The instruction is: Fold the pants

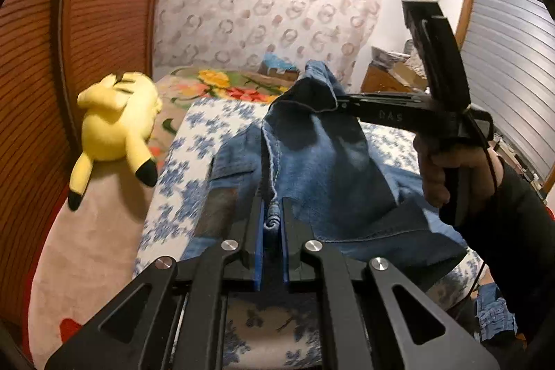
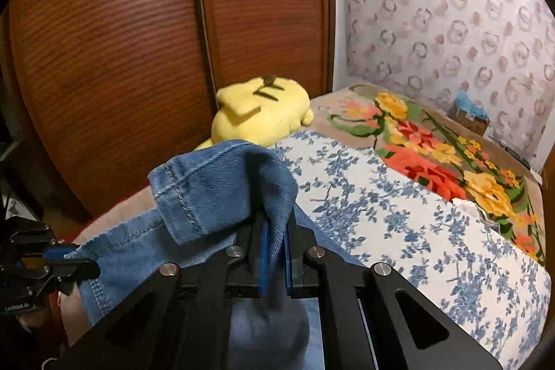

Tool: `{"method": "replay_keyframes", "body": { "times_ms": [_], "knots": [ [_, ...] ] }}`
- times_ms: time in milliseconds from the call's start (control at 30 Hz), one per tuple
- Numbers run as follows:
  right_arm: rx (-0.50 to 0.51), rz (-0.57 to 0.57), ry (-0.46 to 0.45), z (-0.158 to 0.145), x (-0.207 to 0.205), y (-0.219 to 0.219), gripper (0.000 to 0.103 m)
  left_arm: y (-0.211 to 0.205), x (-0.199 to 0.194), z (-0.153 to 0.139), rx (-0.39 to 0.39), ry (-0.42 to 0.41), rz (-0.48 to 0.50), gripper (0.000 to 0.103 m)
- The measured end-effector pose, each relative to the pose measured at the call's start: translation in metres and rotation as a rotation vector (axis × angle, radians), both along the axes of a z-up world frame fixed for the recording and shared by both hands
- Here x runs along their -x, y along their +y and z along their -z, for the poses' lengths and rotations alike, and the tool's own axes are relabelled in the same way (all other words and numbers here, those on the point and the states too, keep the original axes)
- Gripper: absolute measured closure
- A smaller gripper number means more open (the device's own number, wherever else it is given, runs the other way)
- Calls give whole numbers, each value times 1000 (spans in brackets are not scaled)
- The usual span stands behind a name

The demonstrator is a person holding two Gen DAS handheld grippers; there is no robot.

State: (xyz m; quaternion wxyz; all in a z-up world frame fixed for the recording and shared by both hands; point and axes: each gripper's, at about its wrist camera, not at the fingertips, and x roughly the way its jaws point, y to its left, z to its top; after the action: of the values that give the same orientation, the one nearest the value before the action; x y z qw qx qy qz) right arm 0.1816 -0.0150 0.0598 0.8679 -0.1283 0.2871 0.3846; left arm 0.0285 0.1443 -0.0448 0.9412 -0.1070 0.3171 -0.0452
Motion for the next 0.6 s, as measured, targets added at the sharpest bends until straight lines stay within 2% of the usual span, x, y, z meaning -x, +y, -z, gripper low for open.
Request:
{"method": "replay_keyframes", "body": {
  "times_ms": [67, 167, 300, 600],
  "knots": [
    [19, 7, 9, 1, -1, 5, 84, 3, -2, 8, 0, 19, -8, 94],
    [31, 25, -2, 0, 0, -5, 73, 8, -4, 21, -4, 49, -18, 94],
    [36, 47, 4, -2, 8, -25, 71, 13, -5, 32, 2, 76, -34, 94],
    [61, 103, 70, 19, 83, -84, 71, 14, -6, 41, -9, 100, -32, 94]
  ]
}}
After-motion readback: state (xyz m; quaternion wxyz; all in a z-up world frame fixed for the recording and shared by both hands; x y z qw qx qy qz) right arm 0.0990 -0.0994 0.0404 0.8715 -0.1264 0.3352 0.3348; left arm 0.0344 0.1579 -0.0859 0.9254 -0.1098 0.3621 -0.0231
